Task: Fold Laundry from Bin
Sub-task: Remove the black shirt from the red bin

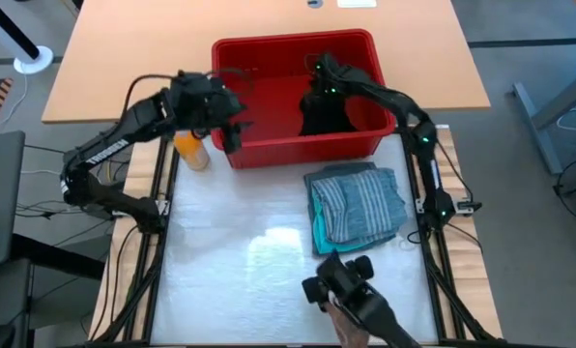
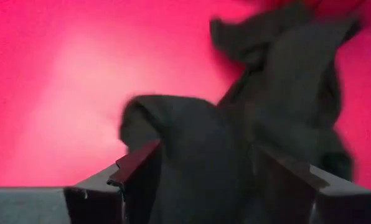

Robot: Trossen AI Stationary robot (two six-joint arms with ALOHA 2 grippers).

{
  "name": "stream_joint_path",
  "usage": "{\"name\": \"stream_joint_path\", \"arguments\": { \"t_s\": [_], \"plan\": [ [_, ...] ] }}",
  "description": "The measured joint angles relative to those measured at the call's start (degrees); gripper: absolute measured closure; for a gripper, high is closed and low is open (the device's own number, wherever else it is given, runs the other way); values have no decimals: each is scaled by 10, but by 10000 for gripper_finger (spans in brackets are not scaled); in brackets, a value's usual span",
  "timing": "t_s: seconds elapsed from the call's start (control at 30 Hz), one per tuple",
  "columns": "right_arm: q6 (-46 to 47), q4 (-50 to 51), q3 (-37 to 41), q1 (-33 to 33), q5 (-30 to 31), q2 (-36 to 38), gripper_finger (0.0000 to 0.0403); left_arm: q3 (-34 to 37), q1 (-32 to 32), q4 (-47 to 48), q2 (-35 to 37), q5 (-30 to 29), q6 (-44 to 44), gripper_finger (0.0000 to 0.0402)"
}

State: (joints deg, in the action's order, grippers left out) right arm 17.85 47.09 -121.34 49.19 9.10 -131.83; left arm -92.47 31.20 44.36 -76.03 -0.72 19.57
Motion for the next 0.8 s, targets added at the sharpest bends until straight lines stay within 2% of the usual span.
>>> {"name": "stream_joint_path", "arguments": {
  "t_s": [0.13,0.2,0.27,0.37,0.4,0.53,0.8],
  "plan": [
    [-12,93,-75,-1,-17,-69,140,0,36,4,1,30,10,216],
    [-30,123,-103,-3,-35,-89,169,0,48,3,4,35,16,216],
    [-52,142,-118,-8,-52,-99,226,0,52,-2,5,35,22,216],
    [-78,146,-127,-17,-74,-97,348,0,56,-4,4,34,27,216],
    [-88,146,-130,-21,-80,-92,368,0,56,-4,4,34,27,216],
    [-94,130,-132,-33,-86,-46,364,0,55,-5,4,35,12,216],
    [-154,94,-135,-66,-81,163,366,0,37,-4,4,88,-69,216]
  ]
}}
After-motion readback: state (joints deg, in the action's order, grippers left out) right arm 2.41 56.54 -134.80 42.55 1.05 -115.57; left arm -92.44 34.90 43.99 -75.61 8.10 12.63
